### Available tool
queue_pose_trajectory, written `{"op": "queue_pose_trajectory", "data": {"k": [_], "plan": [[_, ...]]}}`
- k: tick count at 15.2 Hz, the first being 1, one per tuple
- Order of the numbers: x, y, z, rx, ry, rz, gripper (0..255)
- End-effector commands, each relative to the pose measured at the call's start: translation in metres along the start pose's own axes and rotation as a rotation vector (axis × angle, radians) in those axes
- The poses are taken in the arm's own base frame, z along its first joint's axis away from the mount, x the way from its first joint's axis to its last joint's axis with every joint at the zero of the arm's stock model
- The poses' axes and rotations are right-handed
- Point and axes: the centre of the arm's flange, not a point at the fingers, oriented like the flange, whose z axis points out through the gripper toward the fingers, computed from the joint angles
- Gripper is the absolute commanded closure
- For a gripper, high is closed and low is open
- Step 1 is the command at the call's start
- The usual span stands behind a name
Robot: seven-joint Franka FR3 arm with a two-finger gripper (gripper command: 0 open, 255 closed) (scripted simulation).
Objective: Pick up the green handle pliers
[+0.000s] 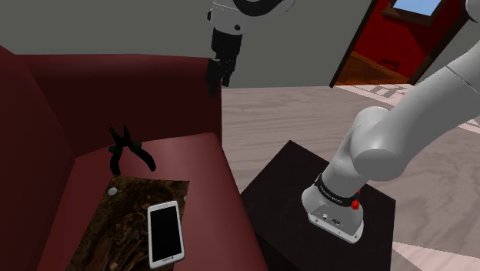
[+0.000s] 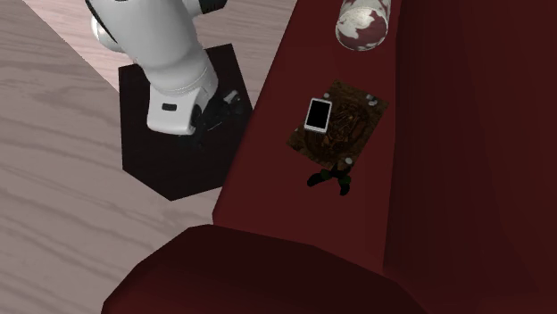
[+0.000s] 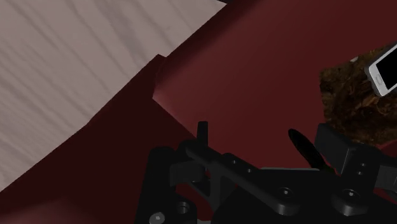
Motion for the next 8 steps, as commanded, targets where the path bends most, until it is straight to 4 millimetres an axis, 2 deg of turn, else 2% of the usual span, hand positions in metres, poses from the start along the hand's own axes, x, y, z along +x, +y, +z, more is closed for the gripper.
{"op": "queue_pose_trajectory", "data": {"k": [1, 8], "plan": [[0.02, -0.012, 0.013, -0.001, -0.001, -0.051, 0], [0.081, -0.065, 0.059, -0.004, -0.007, -0.227, 0]]}}
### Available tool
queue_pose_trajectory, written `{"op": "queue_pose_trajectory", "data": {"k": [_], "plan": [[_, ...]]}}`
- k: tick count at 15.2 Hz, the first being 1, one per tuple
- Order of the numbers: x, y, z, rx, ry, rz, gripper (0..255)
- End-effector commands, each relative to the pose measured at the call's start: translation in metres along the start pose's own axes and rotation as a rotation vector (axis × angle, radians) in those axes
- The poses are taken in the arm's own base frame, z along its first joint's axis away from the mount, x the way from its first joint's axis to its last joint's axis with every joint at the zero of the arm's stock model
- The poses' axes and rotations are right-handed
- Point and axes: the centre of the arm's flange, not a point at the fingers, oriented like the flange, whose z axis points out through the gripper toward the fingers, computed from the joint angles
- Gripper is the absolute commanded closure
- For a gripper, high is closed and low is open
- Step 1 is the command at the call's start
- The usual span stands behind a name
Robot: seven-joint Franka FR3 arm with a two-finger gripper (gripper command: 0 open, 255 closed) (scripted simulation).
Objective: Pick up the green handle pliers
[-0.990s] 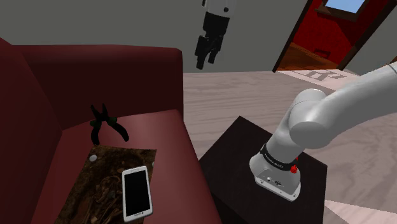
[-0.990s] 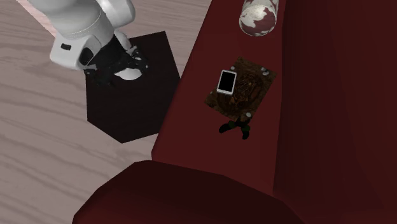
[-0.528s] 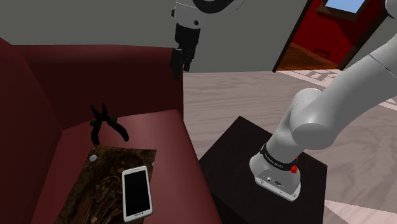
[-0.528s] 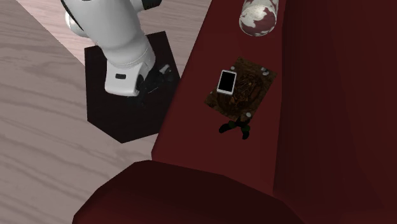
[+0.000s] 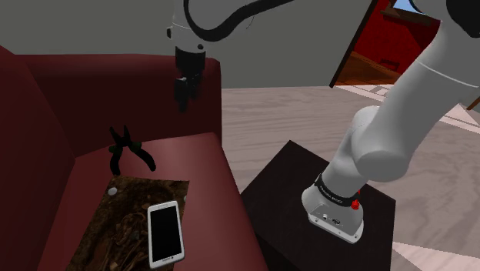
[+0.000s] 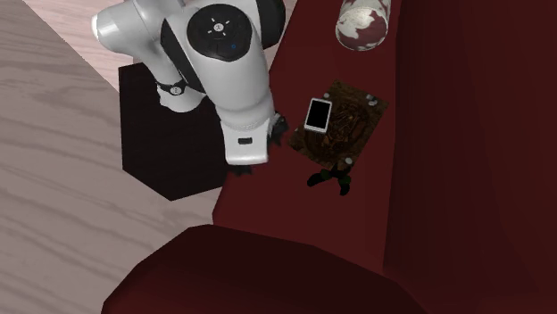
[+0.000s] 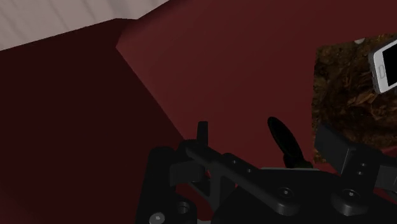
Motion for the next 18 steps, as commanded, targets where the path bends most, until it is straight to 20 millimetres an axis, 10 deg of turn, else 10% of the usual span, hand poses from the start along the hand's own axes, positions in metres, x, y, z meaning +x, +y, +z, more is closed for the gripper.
{"op": "queue_pose_trajectory", "data": {"k": [1, 12, 18], "plan": [[0.021, -0.017, 0.011, 0.0, -0.001, -0.052, 0], [0.112, -0.104, 0.083, -0.005, -0.01, -0.324, 0], [0.111, -0.101, 0.114, -0.005, -0.01, -0.324, 0]]}}
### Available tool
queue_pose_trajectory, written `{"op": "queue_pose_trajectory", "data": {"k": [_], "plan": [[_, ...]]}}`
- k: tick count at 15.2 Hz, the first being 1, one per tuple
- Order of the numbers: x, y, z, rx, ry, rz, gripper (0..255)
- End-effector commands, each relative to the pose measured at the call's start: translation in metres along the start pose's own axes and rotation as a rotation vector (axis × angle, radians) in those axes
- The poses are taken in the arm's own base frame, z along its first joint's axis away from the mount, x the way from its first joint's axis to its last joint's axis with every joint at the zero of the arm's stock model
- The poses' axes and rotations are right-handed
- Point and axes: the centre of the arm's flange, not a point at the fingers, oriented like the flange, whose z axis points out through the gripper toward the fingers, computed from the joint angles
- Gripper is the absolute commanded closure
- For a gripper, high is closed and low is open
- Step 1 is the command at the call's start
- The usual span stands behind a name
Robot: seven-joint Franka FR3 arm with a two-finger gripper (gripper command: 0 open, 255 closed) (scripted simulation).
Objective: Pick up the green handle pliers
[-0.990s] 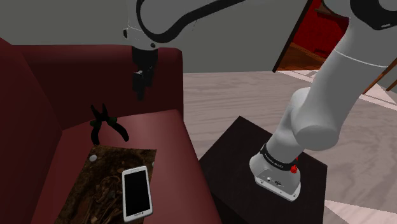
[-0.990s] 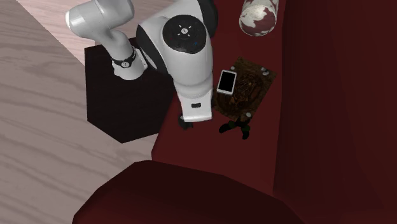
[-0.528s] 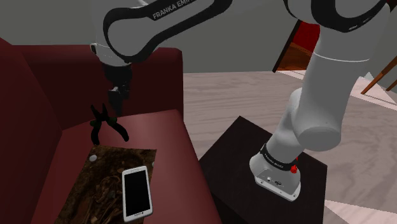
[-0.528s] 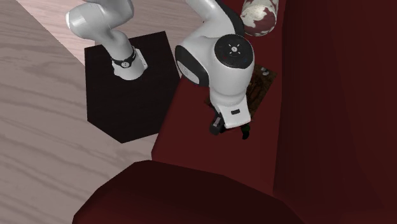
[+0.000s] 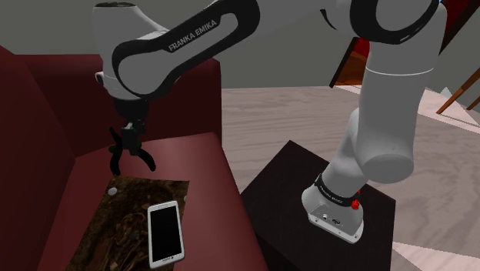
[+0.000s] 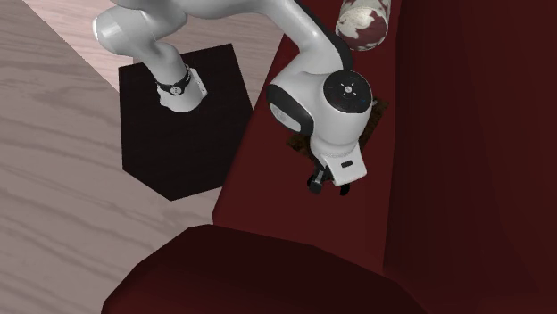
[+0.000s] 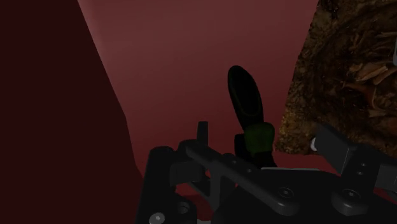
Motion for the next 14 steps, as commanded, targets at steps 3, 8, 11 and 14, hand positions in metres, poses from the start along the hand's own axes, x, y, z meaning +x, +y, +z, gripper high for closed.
{"op": "queue_pose_trajectory", "data": {"k": [3, 8, 11, 14], "plan": [[0.0, -0.0002, 0.0151, 0.0, 0.0, 0.0, 0], [0.0002, 0.0005, 0.0154, 0.0, 0.001, 0.0, 255], [0.0003, 0.0005, 0.0153, 0.0, 0.001, 0.0, 255], [0.0002, -0.0005, 0.0098, 0.0, 0.0, 0.0, 255]]}}
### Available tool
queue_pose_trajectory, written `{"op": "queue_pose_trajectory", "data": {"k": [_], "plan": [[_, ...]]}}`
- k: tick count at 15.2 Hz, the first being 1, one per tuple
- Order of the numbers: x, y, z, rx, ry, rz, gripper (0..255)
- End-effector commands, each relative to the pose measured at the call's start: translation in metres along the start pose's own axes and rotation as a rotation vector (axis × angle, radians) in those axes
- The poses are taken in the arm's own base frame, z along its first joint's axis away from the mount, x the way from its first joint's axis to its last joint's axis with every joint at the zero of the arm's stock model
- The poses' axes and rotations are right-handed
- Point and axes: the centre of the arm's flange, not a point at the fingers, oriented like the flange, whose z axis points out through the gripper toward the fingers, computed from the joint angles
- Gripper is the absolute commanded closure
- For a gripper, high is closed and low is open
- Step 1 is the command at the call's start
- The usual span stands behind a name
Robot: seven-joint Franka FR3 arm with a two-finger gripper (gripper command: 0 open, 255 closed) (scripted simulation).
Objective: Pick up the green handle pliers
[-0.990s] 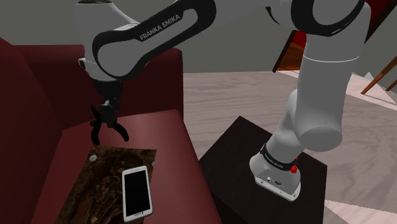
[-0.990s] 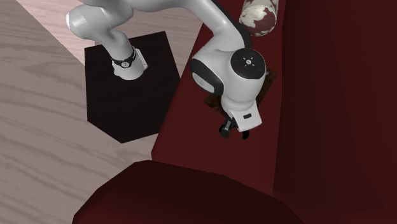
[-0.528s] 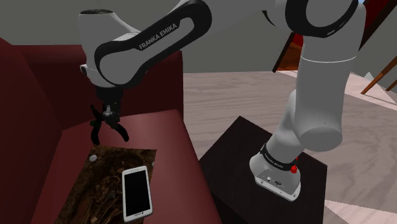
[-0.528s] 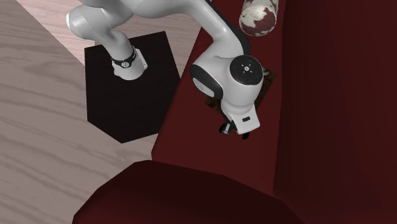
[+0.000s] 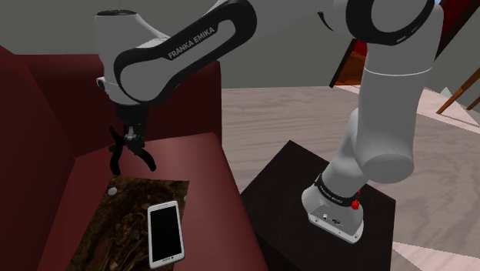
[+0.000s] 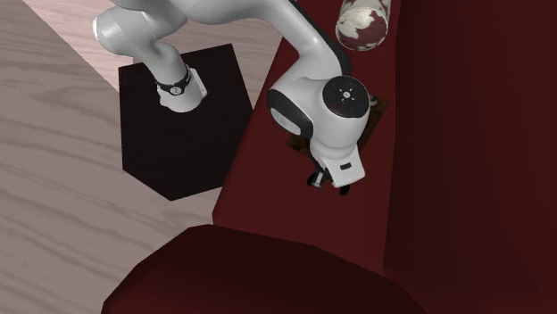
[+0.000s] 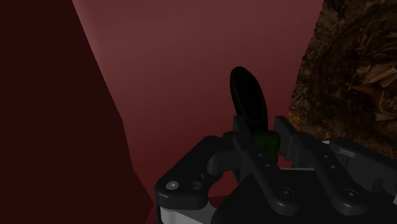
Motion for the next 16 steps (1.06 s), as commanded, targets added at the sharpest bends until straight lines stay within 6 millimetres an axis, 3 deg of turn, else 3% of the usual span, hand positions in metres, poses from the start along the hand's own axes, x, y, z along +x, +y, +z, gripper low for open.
{"op": "queue_pose_trajectory", "data": {"k": [1, 14, 16], "plan": [[0.0, 0.0, -0.008, 0.0, 0.0, 0.0, 255], [0.004, -0.004, -0.076, 0.0, 0.0, 0.0, 255], [0.004, -0.004, -0.077, 0.0, 0.0, 0.0, 255]]}}
